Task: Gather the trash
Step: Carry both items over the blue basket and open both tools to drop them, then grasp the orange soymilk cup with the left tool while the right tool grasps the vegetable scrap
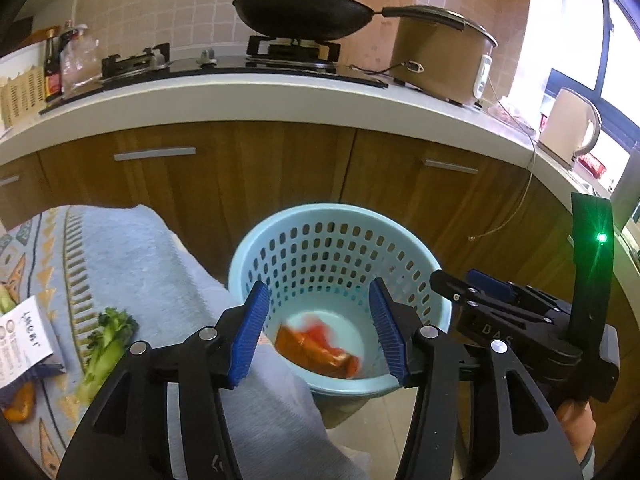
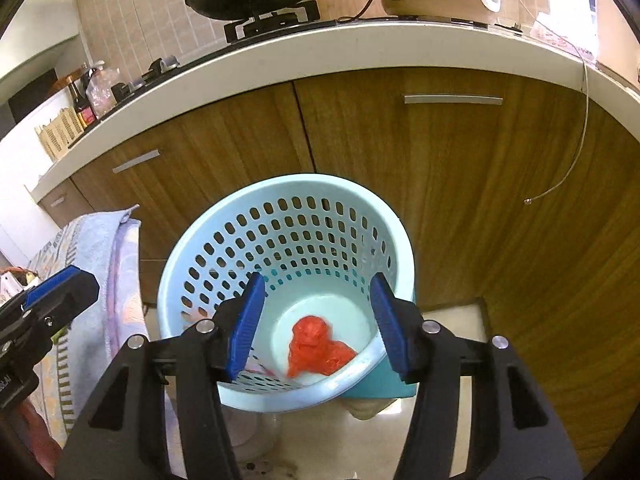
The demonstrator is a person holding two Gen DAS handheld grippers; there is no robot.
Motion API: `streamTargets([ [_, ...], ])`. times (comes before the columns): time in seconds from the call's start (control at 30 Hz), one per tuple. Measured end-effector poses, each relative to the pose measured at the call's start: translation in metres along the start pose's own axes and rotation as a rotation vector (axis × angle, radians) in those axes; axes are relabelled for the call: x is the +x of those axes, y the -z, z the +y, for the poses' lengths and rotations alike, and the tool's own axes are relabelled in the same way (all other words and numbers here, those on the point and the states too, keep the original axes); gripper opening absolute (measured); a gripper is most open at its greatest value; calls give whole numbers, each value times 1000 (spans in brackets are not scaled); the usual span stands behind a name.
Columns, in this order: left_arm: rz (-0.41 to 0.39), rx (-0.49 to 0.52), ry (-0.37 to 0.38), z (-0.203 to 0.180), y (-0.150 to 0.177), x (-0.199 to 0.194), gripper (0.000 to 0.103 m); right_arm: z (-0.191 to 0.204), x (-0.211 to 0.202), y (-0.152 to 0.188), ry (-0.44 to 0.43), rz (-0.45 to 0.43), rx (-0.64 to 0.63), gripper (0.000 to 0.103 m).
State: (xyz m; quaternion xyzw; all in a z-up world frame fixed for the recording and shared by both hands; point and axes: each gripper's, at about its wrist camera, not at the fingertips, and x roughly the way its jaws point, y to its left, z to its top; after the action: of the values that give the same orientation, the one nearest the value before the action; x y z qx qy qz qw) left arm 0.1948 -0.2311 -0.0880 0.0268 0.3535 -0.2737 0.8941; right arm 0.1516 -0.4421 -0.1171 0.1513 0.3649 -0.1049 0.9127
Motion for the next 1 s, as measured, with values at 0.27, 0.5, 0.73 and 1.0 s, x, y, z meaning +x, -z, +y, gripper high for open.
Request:
streamTargets([
  [0.27,-53,-14,-23,6,3,-33,53,19,-22,-3,-21,-39,-31,51],
  [0.5,-116,-75,-95,29,14,-79,64,54,-44,1,-78,-70,-82,51],
  [0.73,-167,-183,-250,73,44,-140,75,105,-62,16,-160,-79,-169,51],
  [1.0,-145,-292,-461,125,106,-209,81,167,-71,42,-252,-55,-263,51],
])
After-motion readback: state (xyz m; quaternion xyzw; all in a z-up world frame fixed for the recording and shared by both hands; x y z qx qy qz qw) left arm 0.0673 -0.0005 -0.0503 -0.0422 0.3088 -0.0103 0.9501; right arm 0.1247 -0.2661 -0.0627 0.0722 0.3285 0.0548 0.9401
